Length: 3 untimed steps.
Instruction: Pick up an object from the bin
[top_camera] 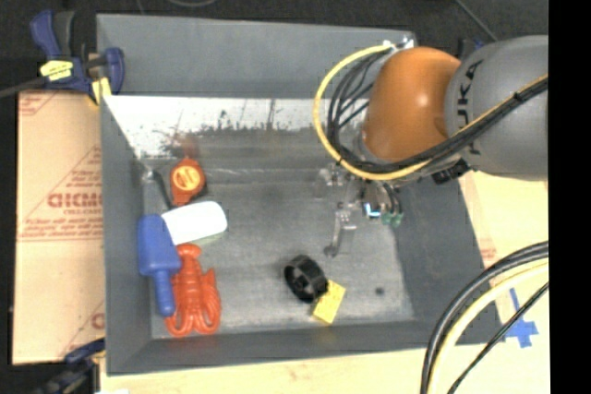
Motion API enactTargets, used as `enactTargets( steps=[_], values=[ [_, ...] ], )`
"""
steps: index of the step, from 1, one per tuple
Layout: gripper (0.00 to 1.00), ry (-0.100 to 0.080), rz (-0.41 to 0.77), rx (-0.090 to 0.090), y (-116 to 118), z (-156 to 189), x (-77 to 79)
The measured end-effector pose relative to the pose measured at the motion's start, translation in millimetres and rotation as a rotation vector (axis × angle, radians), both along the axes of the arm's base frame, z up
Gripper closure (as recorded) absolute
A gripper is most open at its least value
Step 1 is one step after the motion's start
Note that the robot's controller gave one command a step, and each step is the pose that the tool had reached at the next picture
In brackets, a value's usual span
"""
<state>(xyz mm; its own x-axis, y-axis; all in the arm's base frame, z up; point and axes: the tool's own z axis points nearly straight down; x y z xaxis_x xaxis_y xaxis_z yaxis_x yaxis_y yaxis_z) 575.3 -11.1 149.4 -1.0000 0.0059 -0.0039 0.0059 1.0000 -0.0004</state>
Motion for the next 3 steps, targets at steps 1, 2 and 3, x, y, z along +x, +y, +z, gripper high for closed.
enactTargets(
  steps=[1,2,3],
  values=[
    [0.0,0.0,0.0,0.0,0.0,0.0,0.0],
    [0.0,-0.008,0.097,-0.002,8.2,-19.8,-8.3],
    [0.0,0.003,0.399,0.0,13.1,-58.7,-36.8]
  ],
)
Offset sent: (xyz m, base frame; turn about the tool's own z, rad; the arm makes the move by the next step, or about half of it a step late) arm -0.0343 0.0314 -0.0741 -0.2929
